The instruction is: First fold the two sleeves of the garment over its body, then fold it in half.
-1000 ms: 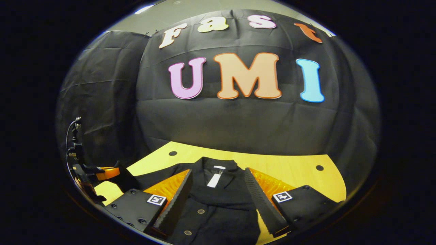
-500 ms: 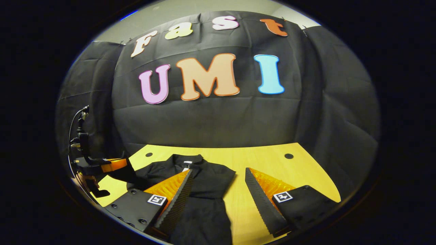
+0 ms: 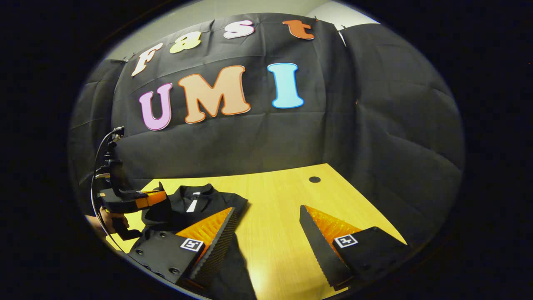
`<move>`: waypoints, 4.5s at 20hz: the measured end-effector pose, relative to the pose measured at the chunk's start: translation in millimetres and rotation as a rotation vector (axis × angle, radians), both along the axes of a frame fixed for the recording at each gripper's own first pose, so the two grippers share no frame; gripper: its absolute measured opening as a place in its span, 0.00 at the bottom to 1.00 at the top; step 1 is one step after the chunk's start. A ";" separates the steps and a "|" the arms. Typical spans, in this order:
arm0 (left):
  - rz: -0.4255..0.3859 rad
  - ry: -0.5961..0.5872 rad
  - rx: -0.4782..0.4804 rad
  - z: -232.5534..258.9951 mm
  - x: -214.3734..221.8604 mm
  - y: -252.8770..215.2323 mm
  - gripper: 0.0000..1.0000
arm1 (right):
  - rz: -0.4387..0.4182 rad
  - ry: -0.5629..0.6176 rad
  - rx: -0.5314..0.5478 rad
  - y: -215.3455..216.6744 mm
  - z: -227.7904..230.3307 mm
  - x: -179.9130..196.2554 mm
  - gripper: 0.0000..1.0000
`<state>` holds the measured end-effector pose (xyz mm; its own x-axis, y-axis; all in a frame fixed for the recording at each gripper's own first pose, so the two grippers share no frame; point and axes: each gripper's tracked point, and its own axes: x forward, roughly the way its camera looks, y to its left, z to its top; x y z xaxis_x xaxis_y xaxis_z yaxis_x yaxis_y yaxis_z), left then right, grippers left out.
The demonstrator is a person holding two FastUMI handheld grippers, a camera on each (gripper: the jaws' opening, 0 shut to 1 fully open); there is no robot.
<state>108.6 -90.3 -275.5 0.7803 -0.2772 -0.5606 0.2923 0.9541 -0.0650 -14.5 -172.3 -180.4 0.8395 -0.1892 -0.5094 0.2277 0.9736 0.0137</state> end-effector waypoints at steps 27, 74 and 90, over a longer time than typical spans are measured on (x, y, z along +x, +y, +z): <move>0.336 -0.145 0.183 65.4 -116.6 110.2 0.93 | 0.198 0.077 0.056 26.5 -38.6 -53.9 0.98; 0.249 0.276 -0.048 -46.7 -341.4 170.6 0.00 | 0.256 0.396 0.118 145.6 -155.0 -174.8 0.03; 0.260 0.013 -0.126 81.3 -179.8 188.6 0.00 | 0.314 0.074 0.203 170.9 -10.7 -29.3 0.02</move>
